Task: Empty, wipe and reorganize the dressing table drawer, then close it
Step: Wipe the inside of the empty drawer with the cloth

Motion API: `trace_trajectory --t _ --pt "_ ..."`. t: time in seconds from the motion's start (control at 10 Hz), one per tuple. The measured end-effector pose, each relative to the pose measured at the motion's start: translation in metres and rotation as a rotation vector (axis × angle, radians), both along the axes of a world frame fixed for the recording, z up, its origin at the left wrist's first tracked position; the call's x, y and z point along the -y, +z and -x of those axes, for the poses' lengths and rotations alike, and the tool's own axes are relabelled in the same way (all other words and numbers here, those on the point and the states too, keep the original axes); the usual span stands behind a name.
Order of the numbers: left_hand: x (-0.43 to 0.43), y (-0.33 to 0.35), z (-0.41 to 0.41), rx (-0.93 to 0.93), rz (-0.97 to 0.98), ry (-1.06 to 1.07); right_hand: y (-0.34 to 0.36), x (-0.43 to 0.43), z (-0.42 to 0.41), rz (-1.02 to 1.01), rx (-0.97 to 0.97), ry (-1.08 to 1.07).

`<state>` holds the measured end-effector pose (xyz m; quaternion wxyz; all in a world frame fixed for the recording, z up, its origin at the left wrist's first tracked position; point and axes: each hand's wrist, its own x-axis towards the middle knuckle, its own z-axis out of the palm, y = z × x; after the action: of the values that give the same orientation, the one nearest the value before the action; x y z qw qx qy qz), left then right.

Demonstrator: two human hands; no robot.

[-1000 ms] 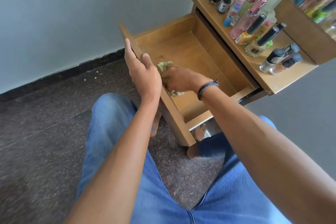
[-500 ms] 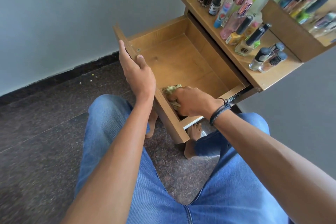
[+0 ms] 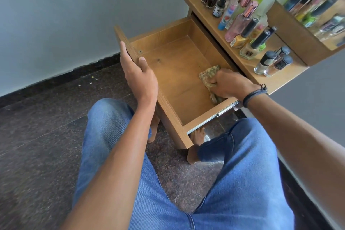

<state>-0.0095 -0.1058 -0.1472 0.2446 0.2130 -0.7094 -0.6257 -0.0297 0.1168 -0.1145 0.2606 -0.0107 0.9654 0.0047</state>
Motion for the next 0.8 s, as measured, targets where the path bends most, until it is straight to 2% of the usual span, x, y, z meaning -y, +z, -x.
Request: trace_trajectory --t 0.1,0.3,0.5,0.8 --pt "-0.001 0.001 0.001 -0.004 -0.008 -0.002 -0.013 0.005 -0.007 0.012 -0.085 -0.053" --pt "0.0 -0.001 0.0 -0.008 -0.009 0.001 -0.03 0.019 -0.001 -0.016 -0.279 -0.02" --pt "-0.002 0.001 0.001 0.005 -0.001 -0.003 -0.034 0.038 0.048 -0.066 -0.329 0.095" --pt "-0.001 0.001 0.001 0.015 0.016 -0.007 -0.043 0.084 0.111 -0.167 -0.357 0.057"
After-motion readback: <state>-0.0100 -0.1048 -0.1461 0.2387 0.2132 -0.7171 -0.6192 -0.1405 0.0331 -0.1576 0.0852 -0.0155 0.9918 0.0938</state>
